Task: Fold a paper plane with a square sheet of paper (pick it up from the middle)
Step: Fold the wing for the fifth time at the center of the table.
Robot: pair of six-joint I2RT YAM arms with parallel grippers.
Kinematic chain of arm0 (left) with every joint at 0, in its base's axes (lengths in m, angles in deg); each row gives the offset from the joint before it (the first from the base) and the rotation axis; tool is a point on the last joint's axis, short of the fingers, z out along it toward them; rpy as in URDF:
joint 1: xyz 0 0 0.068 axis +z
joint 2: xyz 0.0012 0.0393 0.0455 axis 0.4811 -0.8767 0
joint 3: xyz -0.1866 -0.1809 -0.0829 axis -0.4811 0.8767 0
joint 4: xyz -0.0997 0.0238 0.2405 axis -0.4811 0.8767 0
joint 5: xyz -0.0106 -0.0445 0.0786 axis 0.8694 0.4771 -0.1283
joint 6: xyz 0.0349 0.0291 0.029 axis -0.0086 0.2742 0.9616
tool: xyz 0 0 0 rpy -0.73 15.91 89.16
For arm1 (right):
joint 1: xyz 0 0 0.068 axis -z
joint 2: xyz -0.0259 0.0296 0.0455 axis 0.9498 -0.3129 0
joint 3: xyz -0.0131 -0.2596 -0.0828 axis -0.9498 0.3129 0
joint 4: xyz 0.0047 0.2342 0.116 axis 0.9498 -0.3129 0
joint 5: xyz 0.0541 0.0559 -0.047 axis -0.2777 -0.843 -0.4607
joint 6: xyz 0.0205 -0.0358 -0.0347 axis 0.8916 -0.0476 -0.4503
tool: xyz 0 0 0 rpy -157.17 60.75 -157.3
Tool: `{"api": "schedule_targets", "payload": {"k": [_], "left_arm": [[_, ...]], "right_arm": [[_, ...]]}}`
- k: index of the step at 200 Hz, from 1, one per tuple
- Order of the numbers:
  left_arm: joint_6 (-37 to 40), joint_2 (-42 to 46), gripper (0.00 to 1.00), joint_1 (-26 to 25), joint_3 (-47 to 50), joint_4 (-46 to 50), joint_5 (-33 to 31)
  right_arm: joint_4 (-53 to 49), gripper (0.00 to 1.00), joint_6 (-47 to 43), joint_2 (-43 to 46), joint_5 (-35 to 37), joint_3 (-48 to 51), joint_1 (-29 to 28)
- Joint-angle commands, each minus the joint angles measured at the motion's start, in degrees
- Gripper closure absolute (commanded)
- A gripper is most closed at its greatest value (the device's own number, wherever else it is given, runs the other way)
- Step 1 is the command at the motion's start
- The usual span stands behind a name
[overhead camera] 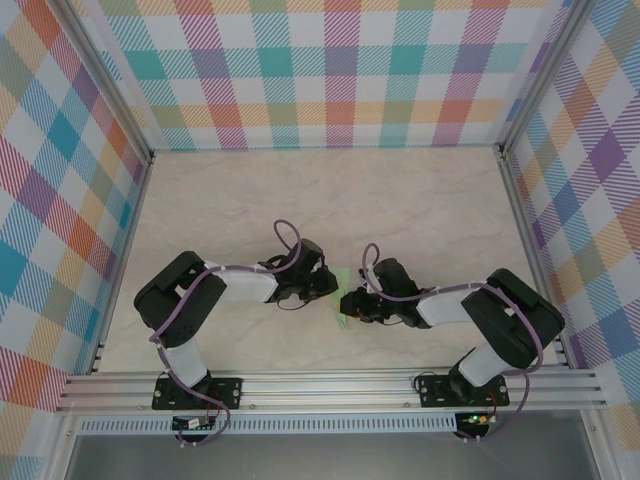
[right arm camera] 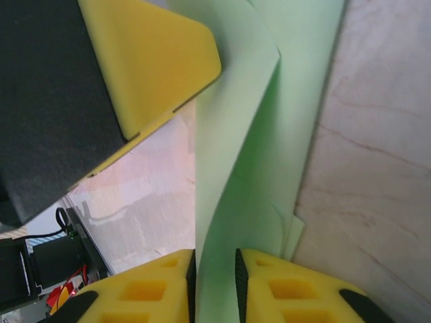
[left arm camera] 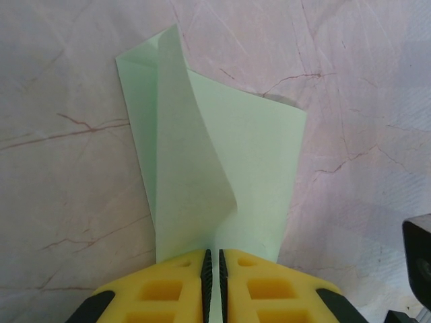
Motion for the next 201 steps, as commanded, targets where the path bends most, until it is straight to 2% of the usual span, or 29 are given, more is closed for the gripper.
{"api": "schedule_targets", "payload": {"k": [1, 37, 86, 148, 201], "left_arm": [[1.39, -2.15, 0.85, -1.04, -0.06, 5.37, -0.91], [1.67, -2.22, 0.86, -1.23, -0.45, 5.74, -0.80], [1.65, -2.51, 0.86, -1.52, -1.35, 6.60, -0.81], [1.28, -2.59, 0.87, -1.60, -2.07, 8.31, -1.11], [1.08, -2.24, 0.88, -1.52, -2.13, 9.08, -1.20]], "right_arm": [[-6.33, 0.75, -1.32, 3.06, 0.18, -0.55, 0.39], [-7.87, 0.81, -2.34, 6.02, -2.44, -0.53, 0.31], [-8.68, 0.94, -3.21, 2.27, -4.97, -1.50, -0.31], [-8.65, 0.93, -3.21, -4.75, -7.90, -2.52, -1.80], [-13.68, 0.85, -3.17, 2.55, -6.52, -2.45, -2.09]]}}
